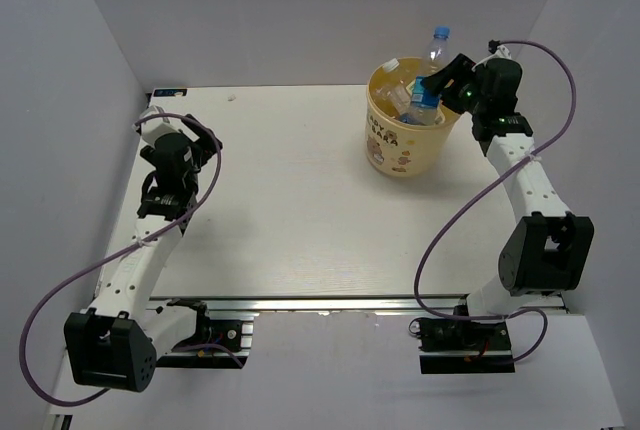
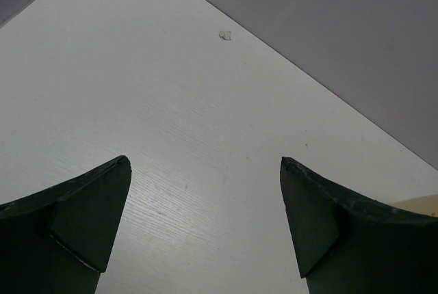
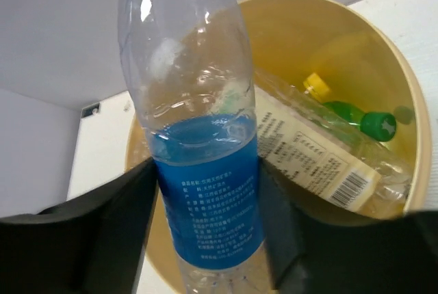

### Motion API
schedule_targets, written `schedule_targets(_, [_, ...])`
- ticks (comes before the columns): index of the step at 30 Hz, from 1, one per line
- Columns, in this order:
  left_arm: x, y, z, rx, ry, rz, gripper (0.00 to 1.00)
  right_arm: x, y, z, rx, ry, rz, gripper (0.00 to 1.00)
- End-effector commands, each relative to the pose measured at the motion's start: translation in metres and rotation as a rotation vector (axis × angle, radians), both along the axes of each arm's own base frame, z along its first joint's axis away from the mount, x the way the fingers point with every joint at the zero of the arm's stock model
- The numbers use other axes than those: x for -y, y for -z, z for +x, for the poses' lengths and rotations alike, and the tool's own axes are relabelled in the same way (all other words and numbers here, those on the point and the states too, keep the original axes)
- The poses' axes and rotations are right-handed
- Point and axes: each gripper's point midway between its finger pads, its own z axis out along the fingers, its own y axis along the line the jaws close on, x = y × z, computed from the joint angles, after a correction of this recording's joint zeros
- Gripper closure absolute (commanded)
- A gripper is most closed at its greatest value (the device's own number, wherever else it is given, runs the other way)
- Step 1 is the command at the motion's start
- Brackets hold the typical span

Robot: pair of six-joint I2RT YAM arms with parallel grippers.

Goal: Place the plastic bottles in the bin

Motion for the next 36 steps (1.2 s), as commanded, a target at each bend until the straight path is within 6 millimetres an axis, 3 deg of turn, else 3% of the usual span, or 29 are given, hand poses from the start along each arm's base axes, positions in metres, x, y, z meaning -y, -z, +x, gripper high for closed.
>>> schedule_targets(1, [-0.004, -0.013, -0.007, 0.018, -0.011, -0.006, 0.02, 0.001, -0.036, -0.003, 0.111, 0.024, 0.009, 0.36])
schedule_targets(2, [-0.003, -0.016, -0.009, 0.024, -0.009, -0.007, 0.02, 0.001, -0.036, -0.003, 0.110, 0.019, -0.001, 0.20])
schedule_targets(3, [-0.004, -0.019, -0.009, 0.028, -0.011, -0.007, 0.02, 0.000, -0.042, -0.003, 0.116, 0.010, 0.000, 0.11])
schedule_targets(5, [-0.003, -0.027, -0.012, 0.048, -0.006, -0.011, 0.02, 0.001, -0.047, -0.004, 0.122, 0.010, -0.009, 0.11])
schedule_targets(13, [-0.004, -0.048, -0.024, 0.096, -0.003, -0.024, 0.02, 0.012, -0.103, -0.026, 0.235, 0.049, -0.069, 0.11])
schedule_targets(16, [-0.005, -0.054, -0.032, 0.101, -0.011, -0.038, 0.02, 0.024, -0.116, -0.044, 0.270, 0.077, -0.173, 0.11])
schedule_targets(19, [-0.004, -0.057, -0.038, 0.093, -0.013, -0.061, 0.02, 0.039, -0.115, -0.068, 0.259, 0.104, -0.292, 0.11])
schedule_targets(20, [-0.004, -0.058, -0.041, 0.096, -0.016, -0.074, 0.02, 0.042, -0.094, -0.076, 0.203, 0.111, -0.308, 0.10])
schedule_targets(21, [-0.005, -0.058, -0.043, 0.095, -0.021, -0.085, 0.02, 0.050, -0.098, -0.092, 0.215, 0.153, -0.316, 0.11])
schedule_targets(23, [-0.006, -0.055, -0.049, 0.075, -0.038, -0.103, 0.02, 0.058, -0.081, -0.109, 0.189, 0.189, -0.322, 0.11])
schedule_targets(24, [-0.006, -0.054, -0.050, 0.069, -0.045, -0.114, 0.02, 0.066, -0.061, -0.128, 0.160, 0.231, -0.325, 0.11])
schedule_targets(26, [-0.009, -0.051, -0.056, 0.046, -0.065, -0.122, 0.02, 0.073, -0.037, -0.147, 0.121, 0.285, -0.288, 0.11])
schedule_targets(27, [-0.012, -0.050, -0.057, 0.044, -0.089, -0.138, 0.02, 0.076, -0.009, -0.166, 0.086, 0.302, -0.285, 0.11])
schedule_targets(29, [-0.016, -0.044, -0.062, 0.019, -0.123, -0.150, 0.02, 0.078, 0.019, -0.183, 0.060, 0.311, -0.277, 0.11])
schedule_targets(30, [-0.018, -0.041, -0.063, 0.009, -0.139, -0.151, 0.02, 0.081, 0.021, -0.195, 0.088, 0.339, -0.257, 0.11])
schedule_targets(31, [-0.022, -0.041, -0.064, 0.004, -0.157, -0.144, 0.02, 0.082, 0.050, -0.200, 0.049, 0.336, -0.267, 0.11])
schedule_targets(36, [-0.015, -0.033, -0.066, -0.009, -0.126, -0.167, 0.02, 0.064, 0.065, -0.207, 0.069, 0.200, -0.302, 0.11])
